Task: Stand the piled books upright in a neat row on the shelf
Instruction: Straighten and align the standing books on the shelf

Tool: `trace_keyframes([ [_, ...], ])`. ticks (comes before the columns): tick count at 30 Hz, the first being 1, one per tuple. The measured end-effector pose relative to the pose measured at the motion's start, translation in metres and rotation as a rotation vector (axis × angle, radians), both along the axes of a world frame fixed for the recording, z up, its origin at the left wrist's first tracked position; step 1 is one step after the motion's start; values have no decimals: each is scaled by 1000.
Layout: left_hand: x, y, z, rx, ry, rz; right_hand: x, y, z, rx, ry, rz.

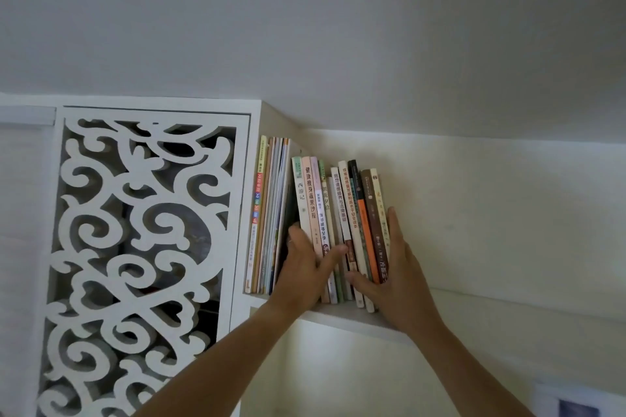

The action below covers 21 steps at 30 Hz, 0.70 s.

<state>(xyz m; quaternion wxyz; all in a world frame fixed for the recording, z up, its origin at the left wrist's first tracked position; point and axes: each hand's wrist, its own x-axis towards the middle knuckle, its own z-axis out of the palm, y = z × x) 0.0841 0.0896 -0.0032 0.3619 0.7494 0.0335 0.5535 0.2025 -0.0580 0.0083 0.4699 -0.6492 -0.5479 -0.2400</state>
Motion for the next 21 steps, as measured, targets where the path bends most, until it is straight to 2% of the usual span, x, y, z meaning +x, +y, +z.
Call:
trace_keyframes([
  [4, 7, -1, -6, 174, -92, 313, -4, -2, -2, 65, 45, -81],
  [7, 7, -11, -11, 437, -83, 613, -7, -5, -4, 82, 81, -124],
  [9, 9, -17, -12, 504, -58, 765, -10, -6, -4, 67, 95, -149],
  [16, 18, -32, -15, 503, 73, 946, -12, -7, -3, 98, 150, -219],
  [18, 20, -34, -9, 600, 51, 1035, -12, -7, -3, 109, 169, -224],
  [21, 19, -29, 33, 767, 91, 1137, -11, -6, -4, 109, 156, -217],
])
